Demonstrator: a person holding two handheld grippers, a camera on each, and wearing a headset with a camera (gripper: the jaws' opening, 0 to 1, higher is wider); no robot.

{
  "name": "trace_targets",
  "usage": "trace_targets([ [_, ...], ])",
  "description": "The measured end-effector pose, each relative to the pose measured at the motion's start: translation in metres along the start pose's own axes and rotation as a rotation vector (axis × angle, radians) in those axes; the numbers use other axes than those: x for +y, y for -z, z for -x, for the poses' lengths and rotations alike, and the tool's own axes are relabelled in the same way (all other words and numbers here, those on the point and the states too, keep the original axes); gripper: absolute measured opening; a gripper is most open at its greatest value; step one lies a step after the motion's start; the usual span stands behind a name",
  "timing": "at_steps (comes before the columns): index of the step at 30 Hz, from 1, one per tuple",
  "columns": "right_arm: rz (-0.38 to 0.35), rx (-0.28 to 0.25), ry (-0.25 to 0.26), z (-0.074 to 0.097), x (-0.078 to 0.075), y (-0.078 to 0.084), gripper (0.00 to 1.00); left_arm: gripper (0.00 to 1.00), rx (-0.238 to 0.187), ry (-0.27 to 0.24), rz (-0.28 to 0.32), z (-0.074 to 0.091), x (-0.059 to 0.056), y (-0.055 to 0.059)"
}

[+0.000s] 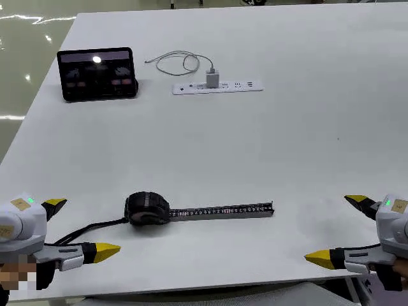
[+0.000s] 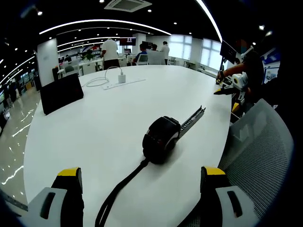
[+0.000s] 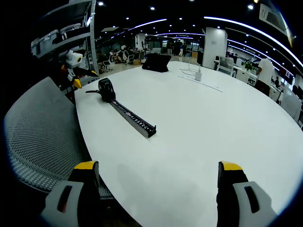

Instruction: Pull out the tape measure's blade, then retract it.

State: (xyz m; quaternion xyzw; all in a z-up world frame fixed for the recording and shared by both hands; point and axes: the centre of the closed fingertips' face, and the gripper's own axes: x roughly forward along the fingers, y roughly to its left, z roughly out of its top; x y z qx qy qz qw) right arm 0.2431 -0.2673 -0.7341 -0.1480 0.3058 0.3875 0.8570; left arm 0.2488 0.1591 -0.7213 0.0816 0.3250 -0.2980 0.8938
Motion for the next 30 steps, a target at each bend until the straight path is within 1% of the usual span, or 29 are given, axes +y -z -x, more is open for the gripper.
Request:
trace_targets([
  [1, 0.03, 0.004, 0.008, 0.0, 0.0, 0.0, 1.0, 1.0, 0.005, 0.001, 0.013, -0.001, -0.002, -0.001],
  [2, 0.032, 0.009, 0.007, -0.001, 0.0, 0.001, 1.0, 1.0, 0.004, 0.0, 0.013, -0.001, -0.003, -0.003],
  [3, 0.032, 0.012, -0.002, -0.001, 0.002, 0.001, 1.0, 1.0, 0.005, -0.004, 0.012, -0.002, -0.004, -0.005],
  [4, 0.035, 0.01, -0.029, -0.002, 0.006, 0.0, 1.0, 1.0, 0.012, -0.014, 0.01, -0.004, -0.005, -0.007],
  [5, 0.043, 0.01, -0.022, -0.002, 0.005, -0.001, 1.0, 1.0, 0.015, -0.012, 0.015, -0.004, -0.008, -0.008],
  [6, 0.068, 0.012, -0.011, -0.002, 0.003, -0.002, 1.0, 1.0, 0.005, -0.004, 0.021, -0.006, -0.012, -0.012],
  [8, 0.062, 0.019, -0.014, -0.003, 0.003, -0.002, 1.0, 1.0, 0.01, -0.007, 0.023, -0.01, -0.015, -0.014],
  [9, 0.056, 0.019, -0.016, -0.004, 0.003, -0.003, 1.0, 1.0, 0.016, 0.011, 0.027, -0.012, -0.021, -0.014],
  [11, 0.059, 0.017, -0.009, -0.005, 0.001, -0.005, 1.0, 1.0, 0.016, 0.015, 0.023, -0.016, -0.027, -0.016],
  [13, 0.057, 0.014, -0.007, -0.006, 0.0, -0.007, 1.0, 1.0, 0.026, 0.02, 0.025, -0.019, -0.031, -0.016],
  [15, 0.058, 0.008, -0.013, -0.007, 0.002, -0.011, 1.0, 1.0, 0.019, 0.017, 0.043, -0.023, -0.035, -0.02],
  [18, 0.07, 0.014, -0.023, -0.009, 0.003, -0.014, 1.0, 1.0, 0.009, -0.035, 0.079, -0.028, -0.033, -0.024],
  [19, 0.071, 0.015, -0.03, -0.01, 0.004, -0.016, 1.0, 1.0, -0.007, -0.059, 0.096, -0.029, -0.031, -0.028],
  [20, 0.073, 0.015, -0.034, -0.01, 0.005, -0.017, 1.0, 1.0, -0.012, -0.083, 0.106, -0.03, -0.029, -0.029],
  [21, 0.076, 0.017, -0.036, -0.011, 0.005, -0.018, 1.0, 1.0, 0.012, -0.091, 0.085, -0.03, -0.028, -0.028],
  [22, 0.08, 0.019, -0.036, -0.012, 0.005, -0.019, 1.0, 1.0, 0.017, -0.102, 0.064, -0.03, -0.023, -0.03],
  [23, 0.084, 0.026, -0.034, -0.013, 0.004, -0.019, 1.0, 1.0, 0.019, -0.113, 0.058, -0.03, -0.02, -0.032],
  [24, 0.084, 0.029, -0.037, -0.014, 0.004, -0.02, 1.0, 1.0, 0.026, -0.11, 0.077, -0.029, -0.018, -0.035],
  [25, 0.086, 0.028, -0.039, -0.014, 0.004, -0.021, 1.0, 1.0, 0.022, -0.105, 0.092, -0.028, -0.018, -0.038],
  [26, 0.089, 0.027, -0.042, -0.015, 0.005, -0.023, 1.0, 1.0, 0.001, -0.109, 0.108, -0.027, -0.018, -0.047],
  [30, 0.093, 0.026, -0.05, -0.018, 0.003, -0.025, 1.0, 1.0, -0.019, -0.141, 0.117, -0.029, -0.014, -0.06],
])
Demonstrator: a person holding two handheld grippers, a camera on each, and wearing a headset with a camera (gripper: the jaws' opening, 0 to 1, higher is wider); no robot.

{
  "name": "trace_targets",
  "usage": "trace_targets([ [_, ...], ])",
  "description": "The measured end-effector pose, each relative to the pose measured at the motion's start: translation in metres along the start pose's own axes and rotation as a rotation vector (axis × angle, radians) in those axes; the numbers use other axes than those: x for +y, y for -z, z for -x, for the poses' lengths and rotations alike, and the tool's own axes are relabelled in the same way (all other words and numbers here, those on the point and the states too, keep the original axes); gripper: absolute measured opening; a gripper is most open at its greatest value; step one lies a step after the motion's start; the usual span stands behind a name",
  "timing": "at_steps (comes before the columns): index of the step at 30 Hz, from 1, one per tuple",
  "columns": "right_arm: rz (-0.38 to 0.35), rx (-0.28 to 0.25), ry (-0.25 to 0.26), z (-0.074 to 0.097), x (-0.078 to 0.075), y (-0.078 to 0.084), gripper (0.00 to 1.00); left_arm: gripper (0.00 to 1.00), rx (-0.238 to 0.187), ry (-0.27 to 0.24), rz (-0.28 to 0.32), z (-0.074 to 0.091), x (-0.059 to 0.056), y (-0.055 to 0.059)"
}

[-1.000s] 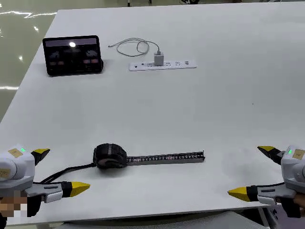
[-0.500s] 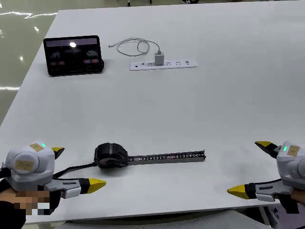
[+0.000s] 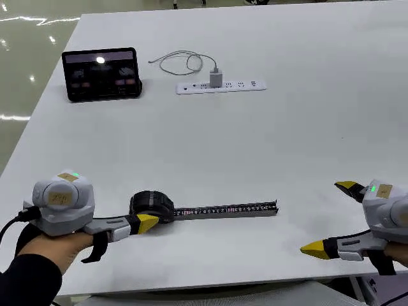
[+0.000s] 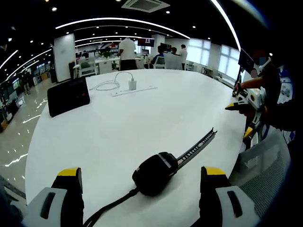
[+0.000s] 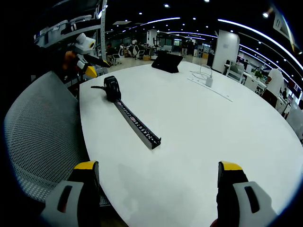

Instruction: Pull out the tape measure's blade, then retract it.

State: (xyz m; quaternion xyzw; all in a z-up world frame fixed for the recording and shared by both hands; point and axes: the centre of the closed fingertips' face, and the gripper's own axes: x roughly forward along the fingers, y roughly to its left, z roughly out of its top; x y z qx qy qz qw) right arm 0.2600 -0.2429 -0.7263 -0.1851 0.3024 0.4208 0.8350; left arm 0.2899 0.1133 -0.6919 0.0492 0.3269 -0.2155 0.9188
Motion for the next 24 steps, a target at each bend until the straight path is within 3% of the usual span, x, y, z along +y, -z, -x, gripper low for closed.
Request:
trace_targets([
  [2, -0.005, 0.01, -0.021, -0.002, 0.002, 0.0, 1.0, 1.0, 0.004, 0.011, 0.027, -0.006, -0.005, 0.002],
  [4, 0.006, 0.016, -0.024, -0.004, 0.001, 0.0, 1.0, 1.0, 0.051, 0.05, 0.069, -0.014, -0.016, 0.012],
  [7, 0.014, 0.024, -0.031, -0.007, 0.0, -0.001, 1.0, 1.0, 0.051, 0.024, 0.044, -0.022, -0.019, 0.015],
  [10, 0.019, 0.02, -0.036, -0.011, 0.0, -0.006, 1.0, 1.0, 0.016, -0.053, 0.036, -0.025, -0.016, 0.011],
  [13, 0.033, 0.025, -0.047, -0.016, 0.002, -0.01, 1.0, 1.0, 0.003, -0.122, 0.102, -0.028, -0.011, 0.013],
  [21, 0.078, 0.042, -0.075, -0.032, 0.001, -0.02, 1.0, 1.0, 0.01, -0.172, 0.196, -0.038, -0.004, 0.03],
  [24, 0.102, 0.051, -0.089, -0.04, -0.001, -0.024, 1.0, 1.0, -0.013, -0.245, 0.221, -0.038, 0.003, 0.026],
])
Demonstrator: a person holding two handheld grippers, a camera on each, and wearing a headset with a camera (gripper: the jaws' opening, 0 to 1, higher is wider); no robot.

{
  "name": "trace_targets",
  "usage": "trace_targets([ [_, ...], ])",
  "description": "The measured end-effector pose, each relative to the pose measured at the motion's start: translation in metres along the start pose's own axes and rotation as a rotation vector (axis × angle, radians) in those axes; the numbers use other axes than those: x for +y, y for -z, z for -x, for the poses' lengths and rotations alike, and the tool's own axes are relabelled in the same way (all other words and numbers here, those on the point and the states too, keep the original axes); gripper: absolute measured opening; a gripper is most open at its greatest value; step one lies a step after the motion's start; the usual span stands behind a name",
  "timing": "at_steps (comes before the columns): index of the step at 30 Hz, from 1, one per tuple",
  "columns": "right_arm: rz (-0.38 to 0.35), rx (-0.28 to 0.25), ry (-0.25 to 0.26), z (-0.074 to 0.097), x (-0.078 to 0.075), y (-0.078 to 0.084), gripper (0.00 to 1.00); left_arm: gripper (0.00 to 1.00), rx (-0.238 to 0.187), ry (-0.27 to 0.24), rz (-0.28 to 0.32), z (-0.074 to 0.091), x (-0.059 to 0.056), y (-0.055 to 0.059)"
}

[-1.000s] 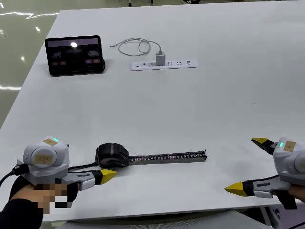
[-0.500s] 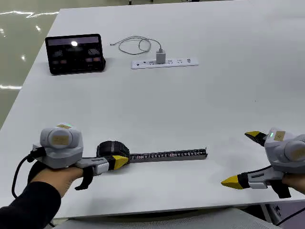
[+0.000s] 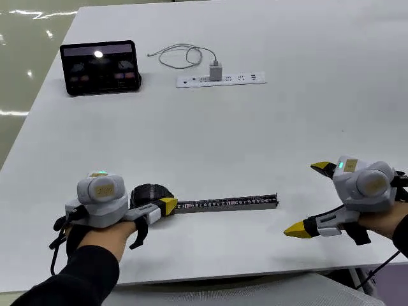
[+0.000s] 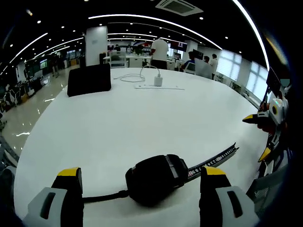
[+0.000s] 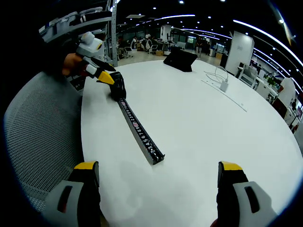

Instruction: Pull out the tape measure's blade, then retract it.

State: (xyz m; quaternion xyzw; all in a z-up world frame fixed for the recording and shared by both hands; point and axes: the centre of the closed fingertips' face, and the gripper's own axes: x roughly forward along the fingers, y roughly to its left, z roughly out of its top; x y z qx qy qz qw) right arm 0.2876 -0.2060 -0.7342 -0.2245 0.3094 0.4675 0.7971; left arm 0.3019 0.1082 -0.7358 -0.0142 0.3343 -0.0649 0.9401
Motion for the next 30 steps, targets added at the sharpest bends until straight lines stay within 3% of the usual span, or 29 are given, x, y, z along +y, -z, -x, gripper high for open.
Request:
trace_targets([
  [7, 0.068, 0.035, -0.042, -0.016, 0.0, -0.013, 1.0, 1.0, -0.021, 0.019, -0.026, -0.005, -0.028, 0.0],
  [10, 0.099, 0.053, -0.061, -0.022, -0.002, -0.016, 1.0, 1.0, -0.015, 0.035, -0.047, -0.01, -0.035, 0.004],
  [17, 0.163, 0.104, -0.112, -0.036, 0.001, -0.017, 1.0, 1.0, -0.009, 0.039, -0.053, -0.014, -0.031, 0.007],
  [21, 0.246, 0.152, -0.187, -0.044, 0.005, -0.007, 0.98, 1.0, -0.012, 0.038, -0.058, -0.015, -0.031, 0.007],
  [22, 0.28, 0.165, -0.2, -0.046, 0.004, -0.004, 0.96, 1.0, -0.014, 0.042, -0.062, -0.015, -0.032, 0.007],
  [25, 0.293, 0.181, -0.226, -0.05, 0.004, -0.001, 0.88, 1.0, -0.019, 0.05, -0.093, -0.017, -0.034, 0.007],
  [30, 0.313, 0.233, -0.283, -0.056, 0.007, 0.007, 0.77, 1.0, -0.013, 0.063, -0.09, -0.018, -0.036, 0.009],
])
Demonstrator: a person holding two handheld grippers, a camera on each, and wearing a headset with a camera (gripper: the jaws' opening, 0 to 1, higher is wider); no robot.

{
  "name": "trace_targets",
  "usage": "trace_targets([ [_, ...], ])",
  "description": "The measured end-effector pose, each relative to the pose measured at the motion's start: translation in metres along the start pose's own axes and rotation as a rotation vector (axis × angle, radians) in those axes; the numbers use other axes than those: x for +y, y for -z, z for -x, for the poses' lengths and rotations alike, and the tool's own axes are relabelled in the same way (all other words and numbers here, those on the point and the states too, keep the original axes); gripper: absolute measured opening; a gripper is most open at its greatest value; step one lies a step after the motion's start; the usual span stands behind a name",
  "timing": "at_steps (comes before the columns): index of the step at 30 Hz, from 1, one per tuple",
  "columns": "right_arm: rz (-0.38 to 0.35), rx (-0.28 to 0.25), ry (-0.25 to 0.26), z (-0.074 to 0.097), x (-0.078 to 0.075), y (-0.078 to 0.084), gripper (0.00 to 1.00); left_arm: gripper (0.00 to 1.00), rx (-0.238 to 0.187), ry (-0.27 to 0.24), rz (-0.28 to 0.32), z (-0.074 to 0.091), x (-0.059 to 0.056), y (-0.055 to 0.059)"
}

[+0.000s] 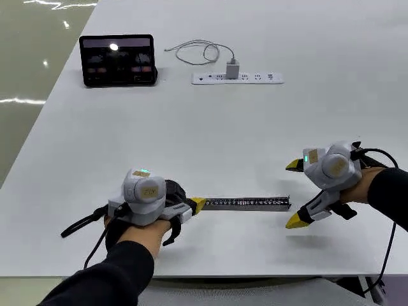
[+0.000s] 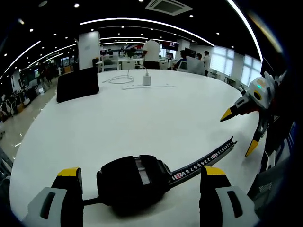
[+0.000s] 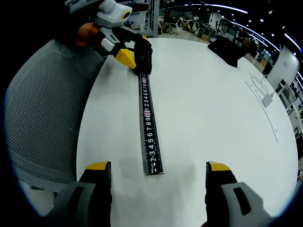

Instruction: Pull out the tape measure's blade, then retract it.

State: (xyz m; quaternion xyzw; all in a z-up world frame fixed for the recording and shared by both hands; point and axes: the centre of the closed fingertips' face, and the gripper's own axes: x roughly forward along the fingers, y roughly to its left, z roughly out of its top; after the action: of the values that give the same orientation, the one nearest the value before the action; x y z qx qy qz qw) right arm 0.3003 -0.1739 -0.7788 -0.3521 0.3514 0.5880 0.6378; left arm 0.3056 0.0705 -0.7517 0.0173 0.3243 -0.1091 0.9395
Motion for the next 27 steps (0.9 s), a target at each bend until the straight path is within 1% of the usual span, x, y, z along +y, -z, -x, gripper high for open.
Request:
trace_targets([
  [1, -0.003, 0.006, -0.016, -0.001, 0.001, 0.001, 0.72, 1.0, -0.001, 0.0, 0.002, 0.0, 0.0, 0.0],
  [2, -0.036, 0.021, -0.043, -0.004, 0.004, 0.004, 0.67, 1.0, -0.004, -0.001, 0.006, 0.0, 0.001, -0.001],
  [4, -0.02, 0.024, -0.043, -0.006, 0.002, 0.005, 0.63, 1.0, -0.005, -0.001, 0.01, 0.0, 0.002, -0.001],
  [7, -0.024, 0.053, -0.078, -0.01, 0.007, 0.009, 0.51, 1.0, -0.002, 0.001, 0.027, -0.001, 0.003, 0.0],
  [8, -0.015, 0.055, -0.079, -0.012, 0.008, 0.01, 0.5, 1.0, -0.002, 0.003, 0.044, -0.001, 0.002, 0.001],
  [10, 0.003, 0.066, -0.085, -0.015, 0.008, 0.012, 0.48, 1.0, 0.006, 0.003, 0.032, -0.001, 0.002, 0.003],
  [11, 0.002, 0.067, -0.085, -0.015, 0.009, 0.011, 0.45, 1.0, 0.006, 0.004, 0.03, -0.001, 0.001, 0.003],
  [12, 0.018, 0.062, -0.078, -0.014, 0.006, 0.009, 0.44, 1.0, 0.005, 0.003, 0.032, -0.001, 0.002, 0.003],
  [14, 0.008, 0.063, -0.079, -0.013, 0.005, 0.01, 0.39, 0.99, 0.002, 0.002, 0.035, -0.001, 0.003, 0.003],
  [15, 0.015, 0.065, -0.073, -0.013, 0.004, 0.01, 0.37, 0.98, -0.002, 0.001, 0.034, -0.001, 0.004, 0.003],
  [17, 0.034, 0.069, -0.064, -0.013, 0.001, 0.011, 0.31, 0.97, -0.007, 0.004, 0.04, -0.002, 0.004, 0.002],
  [19, 0.027, 0.072, -0.067, -0.012, 0.0, 0.013, 0.24, 0.97, -0.011, 0.004, 0.037, -0.002, 0.004, 0.001],
  [21, 0.029, 0.072, -0.067, -0.011, 0.0, 0.014, 0.21, 0.96, -0.015, 0.004, 0.041, -0.002, 0.005, 0.0],
  [23, 0.051, 0.075, -0.059, -0.011, 0.0, 0.015, 0.15, 0.96, -0.023, 0.003, 0.045, -0.002, 0.005, -0.001],
  [24, 0.045, 0.074, -0.062, -0.011, 0.0, 0.014, 0.14, 0.96, -0.026, 0.004, 0.046, -0.002, 0.005, -0.002],
  [25, 0.055, 0.075, -0.07, -0.011, 0.003, 0.014, 0.13, 0.95, -0.027, 0.005, 0.05, -0.002, 0.005, -0.002],
  [27, 0.071, 0.081, -0.067, -0.011, 0.004, 0.014, 0.12, 0.93, -0.026, 0.004, 0.058, -0.003, 0.006, -0.001],
])
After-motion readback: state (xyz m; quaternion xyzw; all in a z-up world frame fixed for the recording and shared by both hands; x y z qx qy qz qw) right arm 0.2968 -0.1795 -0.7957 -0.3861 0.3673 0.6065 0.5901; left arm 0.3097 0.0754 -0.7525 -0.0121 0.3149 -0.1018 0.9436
